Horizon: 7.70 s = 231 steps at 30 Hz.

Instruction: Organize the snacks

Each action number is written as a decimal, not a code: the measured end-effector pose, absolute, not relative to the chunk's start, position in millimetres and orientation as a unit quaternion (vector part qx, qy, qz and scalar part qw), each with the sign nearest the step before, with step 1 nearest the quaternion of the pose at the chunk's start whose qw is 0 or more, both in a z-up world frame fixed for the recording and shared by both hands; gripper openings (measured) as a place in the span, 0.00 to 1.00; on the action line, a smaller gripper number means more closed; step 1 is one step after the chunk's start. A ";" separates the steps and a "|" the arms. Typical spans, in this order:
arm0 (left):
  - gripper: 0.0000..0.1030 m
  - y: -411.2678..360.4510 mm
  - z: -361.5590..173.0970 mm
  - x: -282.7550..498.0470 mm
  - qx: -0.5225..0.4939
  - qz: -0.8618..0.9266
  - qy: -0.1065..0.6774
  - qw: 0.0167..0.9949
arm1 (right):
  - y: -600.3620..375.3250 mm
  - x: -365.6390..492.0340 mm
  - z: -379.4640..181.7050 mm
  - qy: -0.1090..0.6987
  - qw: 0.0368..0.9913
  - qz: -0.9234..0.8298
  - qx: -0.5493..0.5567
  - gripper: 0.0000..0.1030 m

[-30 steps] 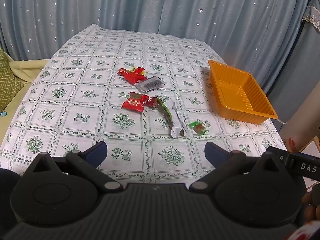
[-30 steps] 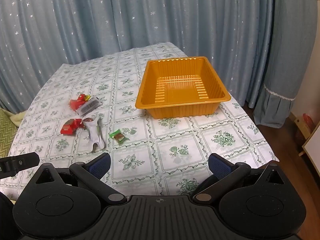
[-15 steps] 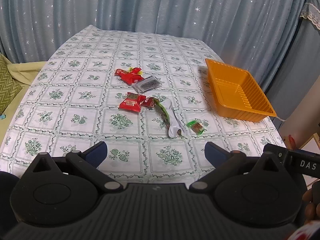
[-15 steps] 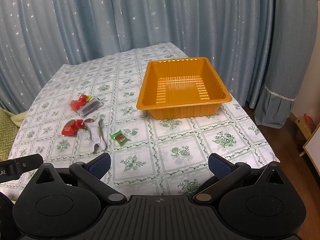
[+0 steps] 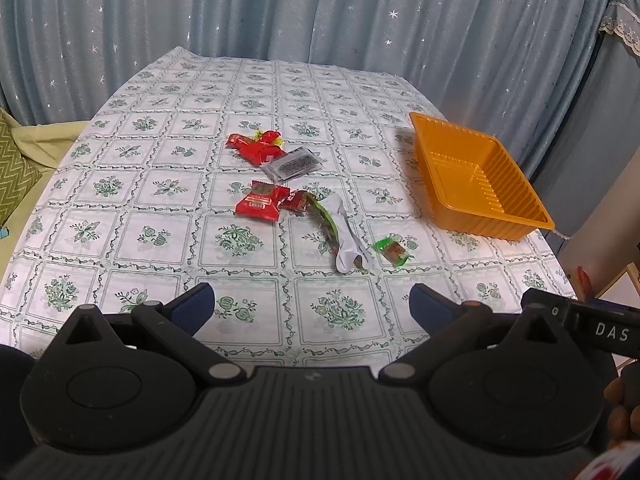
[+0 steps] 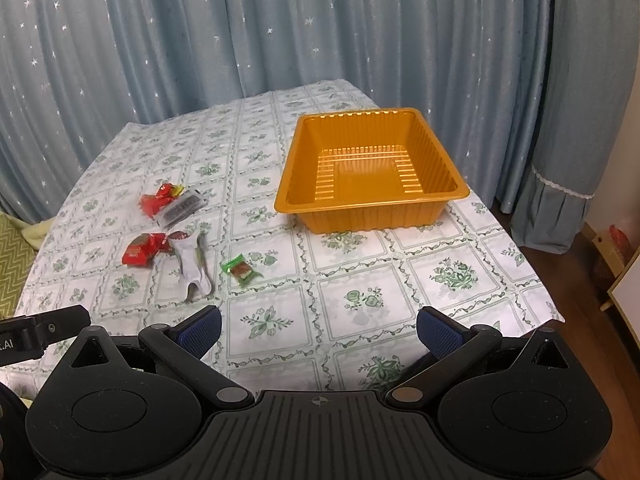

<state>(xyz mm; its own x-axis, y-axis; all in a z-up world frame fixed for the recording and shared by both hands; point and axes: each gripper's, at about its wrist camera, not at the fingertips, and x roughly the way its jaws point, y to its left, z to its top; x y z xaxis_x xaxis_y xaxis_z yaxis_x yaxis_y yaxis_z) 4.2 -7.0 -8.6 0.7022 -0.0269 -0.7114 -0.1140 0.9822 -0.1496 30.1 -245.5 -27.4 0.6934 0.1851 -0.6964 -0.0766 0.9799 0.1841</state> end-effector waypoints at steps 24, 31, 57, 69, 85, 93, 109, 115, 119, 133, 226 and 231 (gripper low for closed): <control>1.00 30.6 -61.3 66.3 -0.123 0.054 0.410 0.902 | -197.4 112.7 -93.3 0.387 0.905 0.171 0.045 0.64; 0.99 35.0 -75.5 88.9 -0.137 0.047 0.412 0.900 | -178.1 146.0 -114.3 0.393 0.896 0.207 0.009 0.53; 0.68 -14.5 -88.4 144.7 -0.104 -0.005 0.403 0.909 | -194.8 151.2 -114.5 0.376 0.915 0.145 0.012 0.19; 0.27 -42.6 -110.7 163.0 -0.057 0.006 0.413 0.909 | -206.2 154.1 -118.4 0.382 0.913 0.137 0.034 0.19; 0.22 -31.1 -63.0 146.4 -0.075 -0.011 0.379 0.922 | -209.7 134.6 -88.5 0.351 0.923 0.149 0.047 0.19; 0.22 -61.5 -24.9 162.7 -0.086 -0.070 0.354 0.929 | -243.2 136.9 -39.9 0.301 0.943 0.121 0.078 0.19; 0.23 -139.6 -39.0 244.4 -0.114 -0.168 0.368 0.907 | -329.3 220.4 -42.5 0.311 0.943 0.045 0.108 0.19; 0.23 -150.4 -53.1 257.9 -0.103 -0.168 0.376 0.905 | -343.8 226.8 -51.0 0.321 0.939 0.035 0.122 0.19; 0.32 -144.8 -54.5 258.8 -0.105 -0.162 0.372 0.908 | -344.1 228.7 -53.8 0.325 0.937 0.036 0.124 0.19; 0.46 -109.9 -40.1 236.4 -0.114 -0.121 0.350 0.922 | -328.4 233.8 -55.3 0.327 0.933 0.063 0.135 0.20; 0.68 106.1 -88.4 140.4 -0.125 0.068 0.364 0.920 | -66.1 208.6 -128.4 0.386 0.904 0.181 0.018 0.37; 0.68 104.9 -90.2 142.8 -0.123 0.061 0.367 0.920 | -61.2 197.6 -133.4 0.369 0.910 0.184 -0.035 0.23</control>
<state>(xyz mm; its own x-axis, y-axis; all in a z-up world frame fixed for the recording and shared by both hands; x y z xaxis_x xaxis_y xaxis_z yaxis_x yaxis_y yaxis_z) 142.8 104.9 -90.2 0.7228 0.0229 -0.6907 -0.2033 0.9623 -0.1809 197.6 -61.2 -133.4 0.6601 0.3098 -0.6843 -0.3611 0.9297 0.0726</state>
